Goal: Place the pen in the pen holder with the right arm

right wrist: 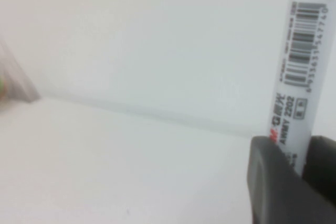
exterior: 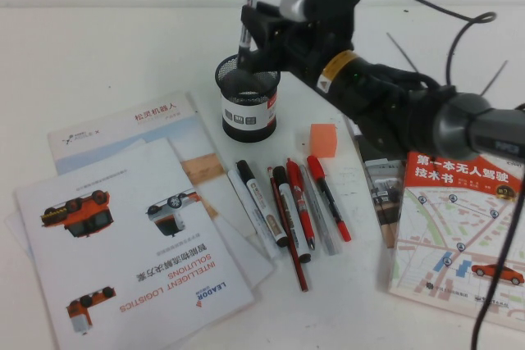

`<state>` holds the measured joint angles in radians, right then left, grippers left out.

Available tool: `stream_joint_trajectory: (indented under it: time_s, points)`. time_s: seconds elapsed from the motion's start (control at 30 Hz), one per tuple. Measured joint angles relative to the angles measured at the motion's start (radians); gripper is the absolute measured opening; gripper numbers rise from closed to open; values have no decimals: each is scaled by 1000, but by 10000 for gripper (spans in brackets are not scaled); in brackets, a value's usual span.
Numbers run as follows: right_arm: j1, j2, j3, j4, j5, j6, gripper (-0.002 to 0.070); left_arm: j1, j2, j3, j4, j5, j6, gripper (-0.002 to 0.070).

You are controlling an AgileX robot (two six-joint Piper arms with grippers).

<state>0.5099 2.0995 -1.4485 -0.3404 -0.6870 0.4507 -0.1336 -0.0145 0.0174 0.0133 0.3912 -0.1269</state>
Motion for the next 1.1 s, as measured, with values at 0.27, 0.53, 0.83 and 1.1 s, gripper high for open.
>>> stream_joint_trajectory:
  time_s: [0.27, 0.53, 0.83, 1.1]
  points:
    - [6, 81, -82, -6, 55, -9, 139, 0, 0, 0, 0, 0, 0, -2]
    - [6, 80, -82, 62, 96, -91, 353, 0, 0, 0, 0, 0, 0, -2]
    - [22, -281, 257, 115, 185, -98, 16, 0, 0, 0, 0, 0, 0, -2]
    - [23, -729, 687, 164, 258, -101, -17, 0, 0, 0, 0, 0, 0, -3]
